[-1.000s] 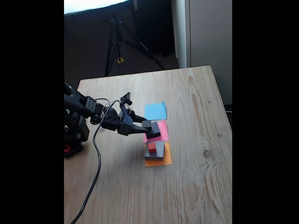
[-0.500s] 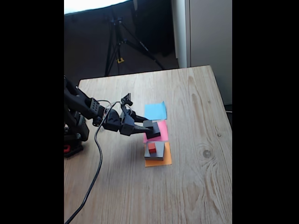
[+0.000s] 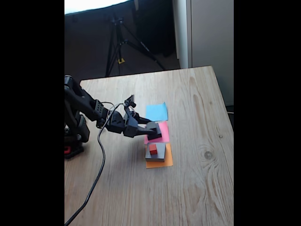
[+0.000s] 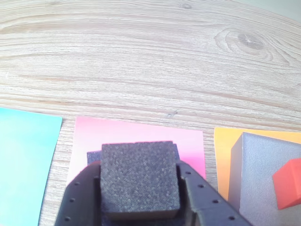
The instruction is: Tower of hanoi
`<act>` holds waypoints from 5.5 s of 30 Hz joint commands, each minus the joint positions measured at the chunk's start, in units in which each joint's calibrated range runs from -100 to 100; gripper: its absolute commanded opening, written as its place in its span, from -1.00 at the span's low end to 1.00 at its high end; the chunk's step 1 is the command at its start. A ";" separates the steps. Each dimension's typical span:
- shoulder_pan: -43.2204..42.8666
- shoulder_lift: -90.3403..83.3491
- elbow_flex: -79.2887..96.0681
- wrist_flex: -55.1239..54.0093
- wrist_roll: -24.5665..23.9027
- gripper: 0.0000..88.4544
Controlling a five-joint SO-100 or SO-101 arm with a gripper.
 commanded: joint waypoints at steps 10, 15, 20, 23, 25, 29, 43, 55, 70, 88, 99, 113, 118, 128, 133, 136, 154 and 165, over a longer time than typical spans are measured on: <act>0.72 -0.37 -0.44 -1.05 0.87 -0.57; 0.55 -1.20 0.02 -1.05 0.87 -0.38; 0.30 -2.26 0.29 -1.05 0.87 -0.35; 0.22 -2.94 0.56 -0.89 0.87 -0.33; 0.13 -3.32 0.74 -0.89 0.87 -0.32; -0.20 -4.31 0.93 -0.89 0.87 -0.30; -1.46 -16.12 -6.89 17.16 0.20 -0.37; -4.05 -26.11 -41.26 80.38 -8.50 -0.99; 5.40 -28.68 -75.98 126.43 0.53 -0.99; 21.44 -36.33 -65.62 114.78 0.87 -0.84; 24.12 -42.99 -37.53 88.79 0.87 -0.44; 26.96 -39.05 -19.26 63.22 0.87 -0.35; 27.29 -33.60 -15.89 52.37 0.87 -0.36; 27.21 -22.47 -9.62 31.00 0.87 -0.37; 26.29 -18.61 -6.26 22.67 0.87 -0.37; 25.62 -15.66 -4.44 16.60 0.87 -0.37; 23.53 -3.55 -2.98 -0.40 0.87 -0.40; 23.37 2.81 1.11 -12.14 0.87 -0.41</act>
